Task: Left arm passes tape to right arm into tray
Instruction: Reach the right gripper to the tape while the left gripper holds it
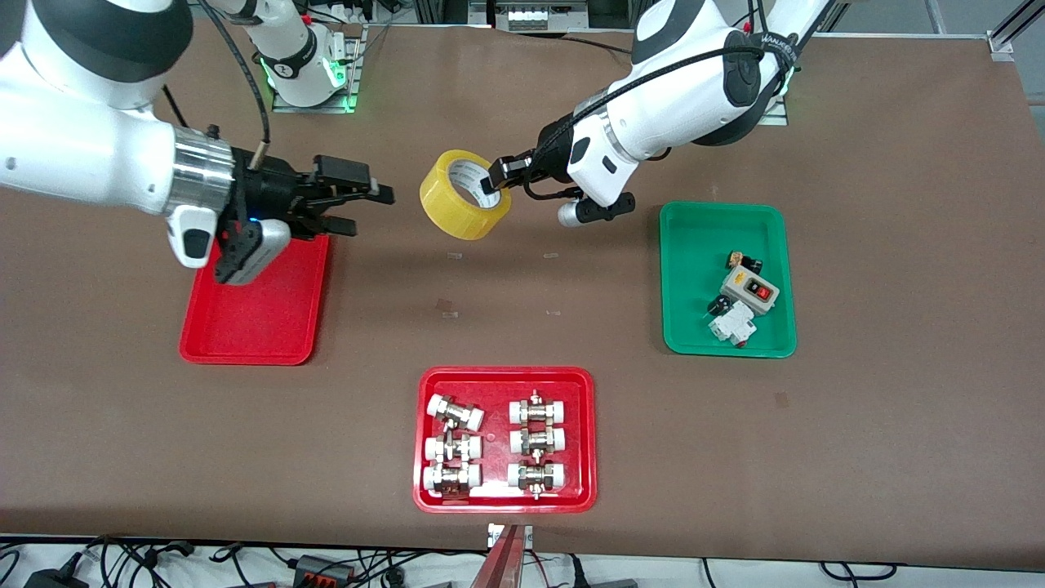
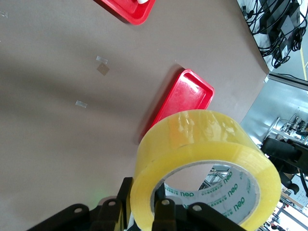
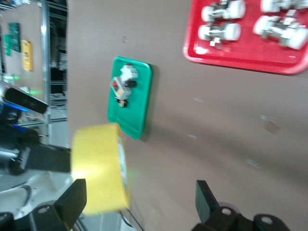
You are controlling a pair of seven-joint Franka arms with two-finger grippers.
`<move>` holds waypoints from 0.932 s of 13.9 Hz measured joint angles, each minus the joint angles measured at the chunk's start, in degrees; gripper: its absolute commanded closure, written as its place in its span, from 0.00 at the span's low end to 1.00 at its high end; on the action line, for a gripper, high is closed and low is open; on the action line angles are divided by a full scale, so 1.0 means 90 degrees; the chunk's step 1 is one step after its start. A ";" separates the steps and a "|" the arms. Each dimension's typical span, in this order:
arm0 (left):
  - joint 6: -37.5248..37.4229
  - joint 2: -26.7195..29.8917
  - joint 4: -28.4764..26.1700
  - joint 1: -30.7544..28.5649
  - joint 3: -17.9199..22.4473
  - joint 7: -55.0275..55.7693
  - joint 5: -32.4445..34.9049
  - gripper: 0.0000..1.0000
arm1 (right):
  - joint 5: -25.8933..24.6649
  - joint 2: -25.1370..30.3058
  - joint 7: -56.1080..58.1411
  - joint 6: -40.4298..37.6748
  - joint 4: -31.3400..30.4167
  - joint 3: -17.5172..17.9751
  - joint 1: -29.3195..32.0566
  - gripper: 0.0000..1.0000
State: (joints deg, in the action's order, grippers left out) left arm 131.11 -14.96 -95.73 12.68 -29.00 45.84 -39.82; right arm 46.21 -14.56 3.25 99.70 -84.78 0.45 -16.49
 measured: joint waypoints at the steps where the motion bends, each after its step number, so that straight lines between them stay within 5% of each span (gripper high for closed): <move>1: 0.0000 0.0000 -0.0001 0.0001 0.0000 0.0000 0.0000 0.93 | 0.0061 -0.0055 0.0000 0.0090 0.0023 0.0001 -0.0102 0.00; 13: 0.0000 -0.0001 -0.0011 -0.0002 0.0000 0.0000 0.0000 0.93 | 0.0094 -0.0263 -0.0044 0.0350 0.0059 0.0001 -0.0682 0.00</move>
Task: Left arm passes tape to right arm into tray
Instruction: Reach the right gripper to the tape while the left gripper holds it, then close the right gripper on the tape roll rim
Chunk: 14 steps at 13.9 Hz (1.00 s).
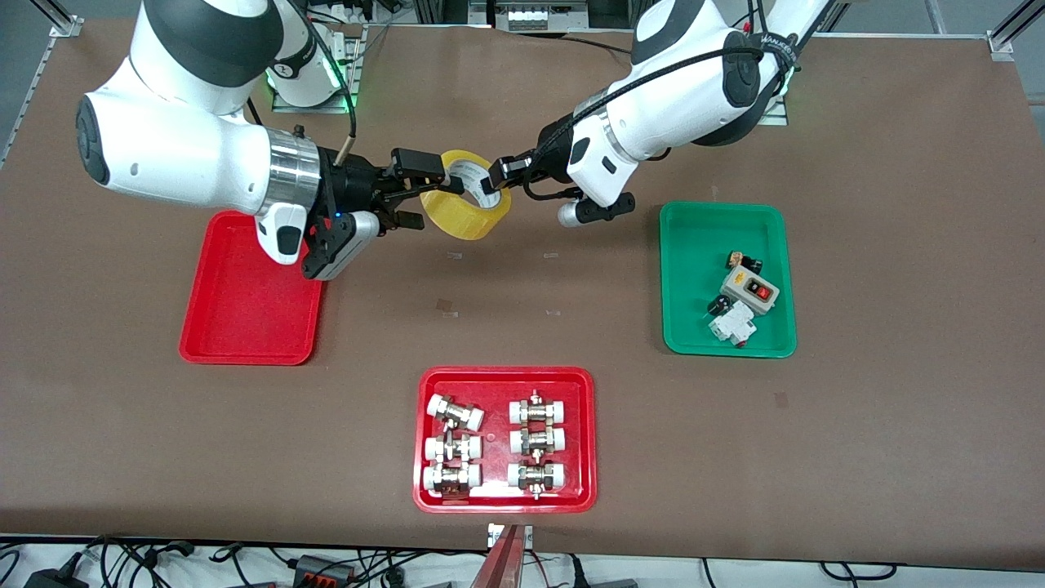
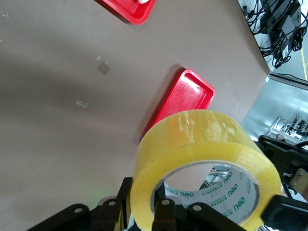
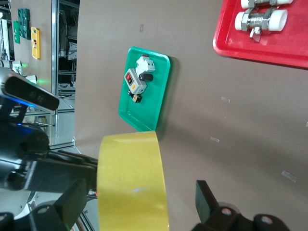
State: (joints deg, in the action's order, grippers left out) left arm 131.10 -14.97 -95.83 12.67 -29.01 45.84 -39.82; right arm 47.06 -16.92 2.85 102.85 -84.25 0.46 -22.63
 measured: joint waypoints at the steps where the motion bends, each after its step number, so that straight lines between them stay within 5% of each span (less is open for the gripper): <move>1: 0.0000 0.0000 0.0000 0.0000 0.0000 0.0000 0.0000 0.93 | 0.0000 -0.0029 0.0000 0.0001 0.0000 0.0000 -0.0031 0.00; 3: 0.0000 0.0000 0.0000 0.0000 0.0000 0.0000 0.0000 0.93 | 0.0000 -0.0043 0.0000 0.0002 0.0001 0.0000 -0.0065 0.04; 5: 0.0000 0.0000 0.0000 0.0000 0.0000 0.0000 0.0000 0.93 | 0.0001 -0.0043 0.0000 0.0003 0.0008 -0.0003 -0.0068 0.26; 14: -0.0007 -0.0002 -0.0005 0.0000 0.0000 0.0000 0.0000 0.92 | 0.0011 -0.0043 0.0000 0.0004 0.0013 -0.0019 -0.0068 0.28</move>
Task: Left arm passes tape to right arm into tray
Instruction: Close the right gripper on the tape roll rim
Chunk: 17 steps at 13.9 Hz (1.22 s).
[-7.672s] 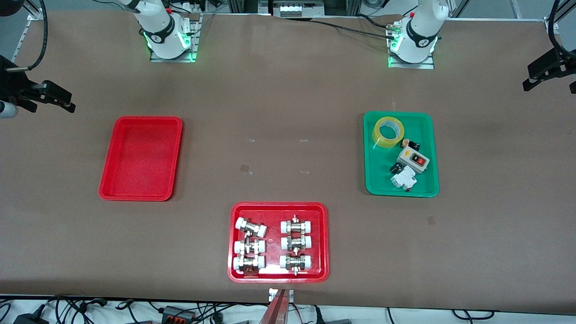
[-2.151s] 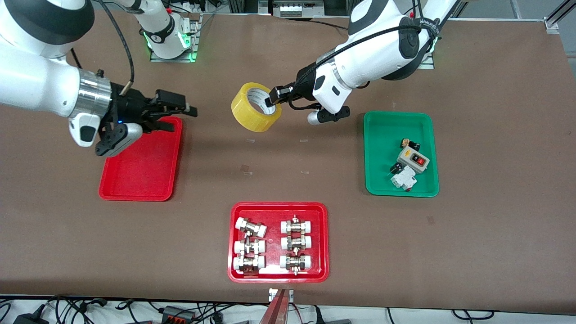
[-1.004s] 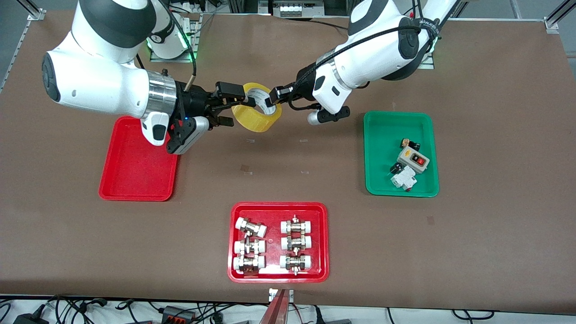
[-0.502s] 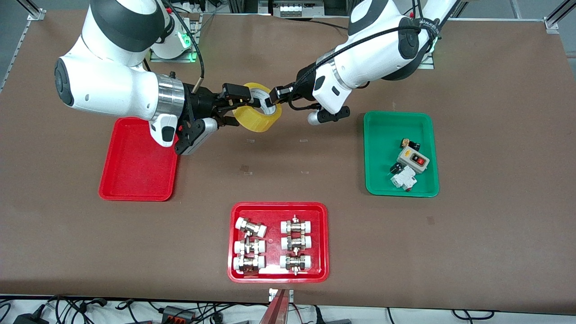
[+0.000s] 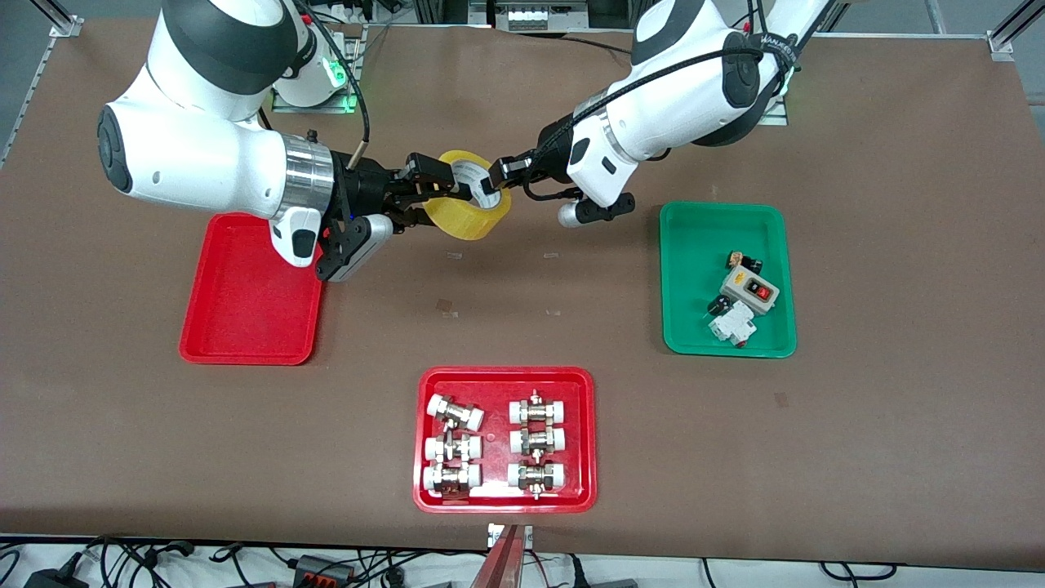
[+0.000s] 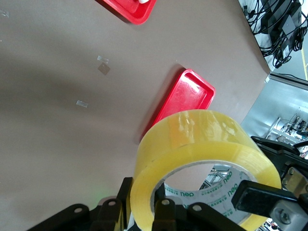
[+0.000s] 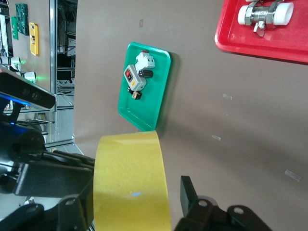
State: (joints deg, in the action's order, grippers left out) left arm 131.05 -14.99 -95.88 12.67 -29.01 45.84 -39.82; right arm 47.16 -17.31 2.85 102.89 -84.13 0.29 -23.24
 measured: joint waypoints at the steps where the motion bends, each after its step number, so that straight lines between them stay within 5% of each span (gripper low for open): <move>1: -0.0006 0.0000 0.0000 0.0000 0.0000 0.0000 0.0000 0.92 | 0.0000 0.0000 0.0000 0.0000 0.0000 -0.0001 0.0000 0.30; 7: -0.0008 -0.0021 -0.0005 0.0001 -0.0001 0.0002 -0.0007 0.92 | 0.0086 0.0003 0.0002 -0.0010 0.0009 0.0001 -0.0003 0.57; 11: -0.0008 -0.0025 -0.0002 -0.0002 0.0000 0.0002 -0.0013 0.92 | 0.0095 0.0000 0.0002 -0.0009 0.0009 -0.0001 -0.0003 0.59; 12: -0.0008 -0.0025 -0.0002 -0.0002 0.0000 0.0002 -0.0013 0.74 | 0.0095 0.0000 0.0002 -0.0009 0.0009 -0.0001 -0.0003 0.59; 13: -0.0008 -0.0025 -0.0002 -0.0002 -0.0001 -0.0002 -0.0013 0.38 | 0.0095 0.0000 0.0002 -0.0009 0.0009 -0.0002 -0.0003 0.59; 14: -0.0008 -0.0024 0.0002 -0.0002 -0.0001 -0.0004 -0.0013 0.14 | 0.0093 -0.0005 0.0002 -0.0006 0.0009 -0.0010 -0.0003 0.59; 15: -0.0008 -0.0024 0.0010 -0.0002 -0.0001 -0.0004 -0.0013 0.01 | 0.0092 -0.0013 0.0002 -0.0006 0.0009 -0.0024 -0.0002 0.59; 17: -0.0054 -0.0007 0.0021 -0.0004 0.0000 -0.0004 -0.0013 0.00 | 0.0092 -0.0031 0.0002 -0.0002 0.0008 -0.0049 0.0003 0.59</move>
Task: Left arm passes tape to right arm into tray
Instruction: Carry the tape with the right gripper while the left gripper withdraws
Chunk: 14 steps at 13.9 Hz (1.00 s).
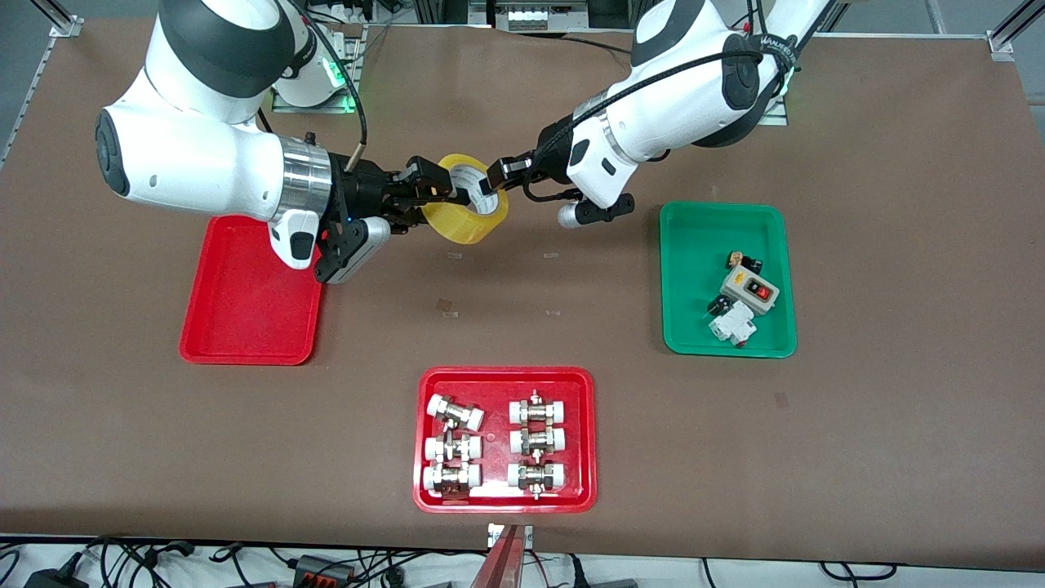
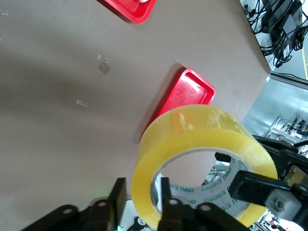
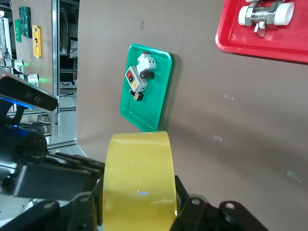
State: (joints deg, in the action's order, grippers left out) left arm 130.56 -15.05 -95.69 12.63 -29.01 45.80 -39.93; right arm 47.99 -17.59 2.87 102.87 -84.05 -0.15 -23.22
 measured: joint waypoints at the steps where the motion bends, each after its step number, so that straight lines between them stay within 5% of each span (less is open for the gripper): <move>1: -0.0137 0.0036 0.0009 -0.0017 0.0004 0.0000 0.0000 0.00 | 0.0000 -0.0004 0.0000 0.0001 0.0000 -0.0006 0.0002 0.59; 5: -0.1385 0.0531 0.0039 -0.0659 0.0041 -0.0010 0.0165 0.00 | -0.0007 -0.0005 0.0012 0.0000 0.0000 -0.0056 0.0019 0.59; 14: -0.3143 0.1339 -0.0063 -0.1435 0.0064 -0.0025 0.2542 0.00 | -0.0189 -0.0354 0.0108 -0.0069 -0.0068 -0.0145 0.0773 0.59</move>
State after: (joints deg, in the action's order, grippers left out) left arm 102.27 -3.01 -96.26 -0.29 -28.43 45.58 -17.06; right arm 46.29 -20.77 3.84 102.25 -84.66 -1.45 -16.26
